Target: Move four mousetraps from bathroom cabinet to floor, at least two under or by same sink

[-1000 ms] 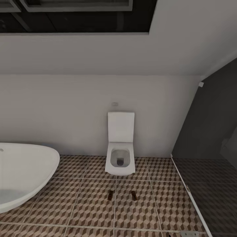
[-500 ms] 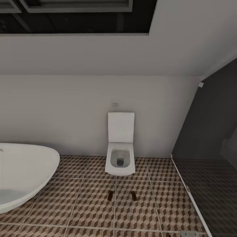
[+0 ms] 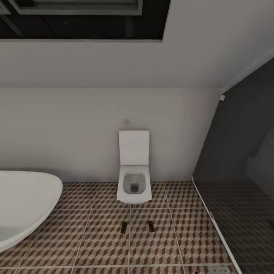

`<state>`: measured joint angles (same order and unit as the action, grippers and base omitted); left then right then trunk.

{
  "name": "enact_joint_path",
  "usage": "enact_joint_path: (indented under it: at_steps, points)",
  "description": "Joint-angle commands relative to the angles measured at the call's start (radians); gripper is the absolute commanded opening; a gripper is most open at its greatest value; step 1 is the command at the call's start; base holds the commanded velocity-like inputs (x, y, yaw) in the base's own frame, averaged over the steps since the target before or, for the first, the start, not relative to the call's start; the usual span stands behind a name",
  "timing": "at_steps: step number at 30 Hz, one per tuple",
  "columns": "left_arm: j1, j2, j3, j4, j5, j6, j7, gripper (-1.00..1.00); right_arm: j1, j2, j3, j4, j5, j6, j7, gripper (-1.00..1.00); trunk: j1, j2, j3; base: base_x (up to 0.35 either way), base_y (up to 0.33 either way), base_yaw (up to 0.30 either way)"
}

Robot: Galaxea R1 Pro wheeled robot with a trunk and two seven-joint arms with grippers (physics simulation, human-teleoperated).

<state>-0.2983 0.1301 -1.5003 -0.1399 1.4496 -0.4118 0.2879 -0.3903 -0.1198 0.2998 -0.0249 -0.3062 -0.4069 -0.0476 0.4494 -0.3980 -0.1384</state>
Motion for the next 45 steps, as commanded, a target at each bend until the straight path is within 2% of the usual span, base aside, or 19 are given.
enact_joint_path:
  at_steps: [1, 15, 36, 42, 45]
  points:
    - [-0.001, 0.001, -0.009, -0.004, 0.004, -0.002, 0.010, 1.00, -0.001, 0.000, 0.009, 0.000, -0.005, -0.002, -0.004, 1.00, 0.001, -0.002, -0.002, 0.000, 0.000, -0.183]
    - [-0.001, 0.001, -0.009, -0.004, 0.004, -0.002, 0.009, 1.00, -0.001, 0.001, 0.009, 0.000, -0.005, -0.001, -0.004, 1.00, 0.001, -0.002, 0.005, 0.000, 0.000, -0.167]
    - [-0.001, 0.001, -0.009, -0.004, 0.004, -0.001, 0.010, 1.00, -0.001, 0.007, 0.009, 0.001, -0.004, 0.002, -0.007, 1.00, 0.001, -0.002, 0.006, 0.000, 0.000, -0.011]
    - [-0.001, 0.002, -0.008, -0.003, 0.005, -0.001, 0.010, 1.00, -0.001, -0.006, 0.007, 0.003, -0.002, 0.004, -0.009, 1.00, 0.001, -0.002, 0.006, 0.000, 0.000, 0.000]
    - [-0.001, 0.002, -0.008, -0.003, 0.005, -0.002, 0.010, 1.00, -0.001, -0.030, 0.008, 0.005, -0.002, 0.004, -0.009, 1.00, 0.001, -0.002, 0.006, 0.000, 0.000, 0.000]
